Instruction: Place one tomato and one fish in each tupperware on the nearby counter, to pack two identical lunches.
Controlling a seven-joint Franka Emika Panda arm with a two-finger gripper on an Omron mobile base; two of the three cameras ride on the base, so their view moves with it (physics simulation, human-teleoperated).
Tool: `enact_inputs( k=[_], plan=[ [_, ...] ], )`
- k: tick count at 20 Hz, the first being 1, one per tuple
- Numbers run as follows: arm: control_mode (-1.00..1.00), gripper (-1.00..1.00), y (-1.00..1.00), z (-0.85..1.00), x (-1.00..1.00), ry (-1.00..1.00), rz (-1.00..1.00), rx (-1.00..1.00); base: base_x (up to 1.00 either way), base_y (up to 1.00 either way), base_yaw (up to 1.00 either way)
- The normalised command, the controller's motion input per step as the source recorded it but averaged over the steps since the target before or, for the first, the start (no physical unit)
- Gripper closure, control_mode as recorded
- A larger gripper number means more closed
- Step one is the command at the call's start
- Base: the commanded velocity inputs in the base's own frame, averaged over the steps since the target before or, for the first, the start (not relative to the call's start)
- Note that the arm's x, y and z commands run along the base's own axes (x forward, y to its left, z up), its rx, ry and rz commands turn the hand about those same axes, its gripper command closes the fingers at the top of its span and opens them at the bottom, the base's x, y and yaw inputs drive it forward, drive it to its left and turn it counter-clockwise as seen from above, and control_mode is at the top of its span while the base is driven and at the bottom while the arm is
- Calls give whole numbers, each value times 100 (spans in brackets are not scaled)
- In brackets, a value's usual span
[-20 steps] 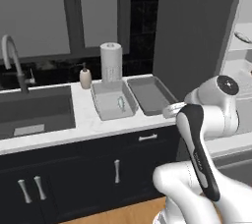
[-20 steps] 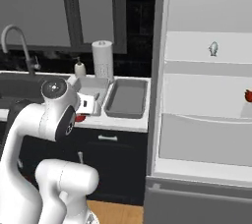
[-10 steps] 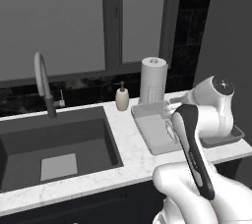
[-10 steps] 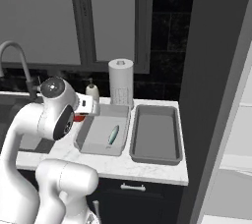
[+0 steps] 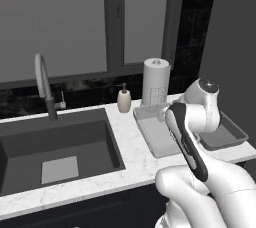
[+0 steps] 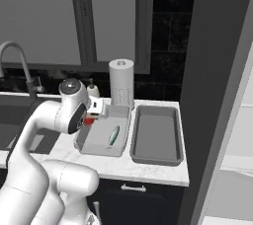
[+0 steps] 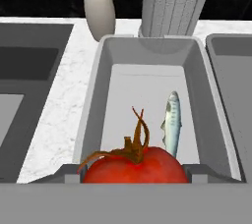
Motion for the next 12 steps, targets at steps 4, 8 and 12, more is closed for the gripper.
enact_inputs(
  k=[4,8,12],
  plan=[
    [-100,100,-20,-70,13,27,0,0,0,0,0],
    [-100,100,-6,-61,31,10,2,0,0,0,0],
    [-100,100,0,-47,50,6,2,0,0,0,0]
  ],
)
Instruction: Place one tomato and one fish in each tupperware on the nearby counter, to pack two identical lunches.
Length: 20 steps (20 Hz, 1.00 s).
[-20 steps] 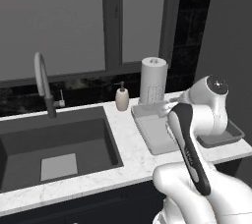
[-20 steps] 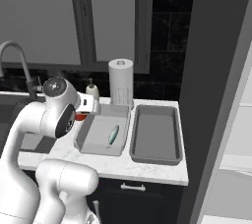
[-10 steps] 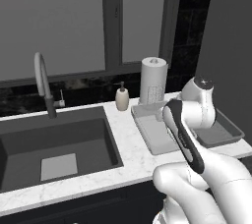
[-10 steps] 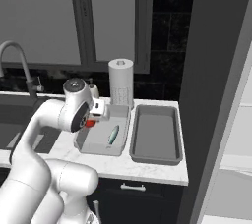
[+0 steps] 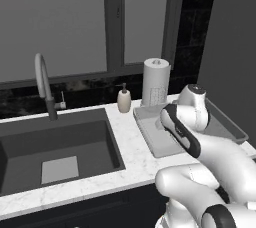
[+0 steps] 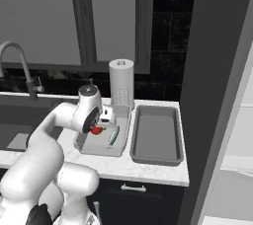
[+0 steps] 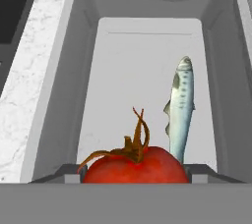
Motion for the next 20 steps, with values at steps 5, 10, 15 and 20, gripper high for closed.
enact_inputs(
  k=[5,10,15,20],
  plan=[
    [-100,100,0,-36,56,3,1,0,0,0,0],
    [-100,100,-2,-36,51,3,1,0,0,0,0],
    [-100,100,-9,-32,40,2,0,0,0,0,0],
    [-100,-100,-1,-1,17,0,0,0,0,0,0]
  ],
)
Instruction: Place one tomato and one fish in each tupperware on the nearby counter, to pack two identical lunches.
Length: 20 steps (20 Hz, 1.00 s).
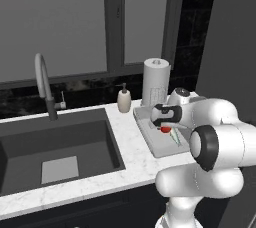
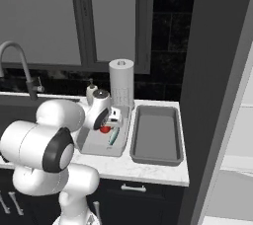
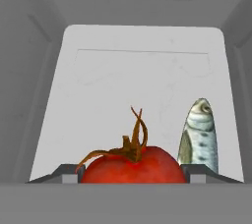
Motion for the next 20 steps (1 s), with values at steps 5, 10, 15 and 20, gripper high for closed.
enact_inputs(
  k=[5,10,15,20],
  plan=[
    [-100,-100,0,3,0,-1,0,0,0,0,0],
    [-100,-100,0,26,-5,-15,0,-2,0,0,0],
    [-100,-100,0,58,-83,-28,0,-4,0,0,0],
    [-100,-100,0,72,-100,-27,0,-3,0,0,0]
  ],
)
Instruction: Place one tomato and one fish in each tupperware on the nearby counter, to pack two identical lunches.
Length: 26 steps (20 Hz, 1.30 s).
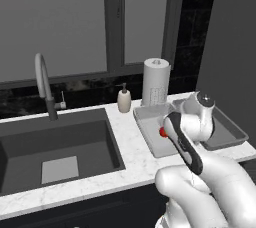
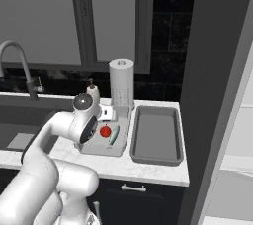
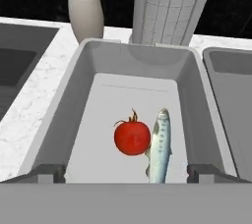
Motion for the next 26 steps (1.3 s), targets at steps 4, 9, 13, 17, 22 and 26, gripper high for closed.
enact_inputs(
  k=[4,9,13,17,22,26],
  plan=[
    [-100,-100,2,96,-100,-14,1,-1,0,0,0],
    [-100,-100,13,100,-100,-8,0,-4,0,0,0],
    [-100,-100,25,46,-100,-2,0,-5,0,0,0],
    [-100,-100,46,-37,-87,-12,0,-6,0,0,0],
    [100,-100,11,-18,-37,-5,0,0,-60,2,-1],
    [100,-100,0,0,0,0,0,0,-100,-43,-14]
  ],
)
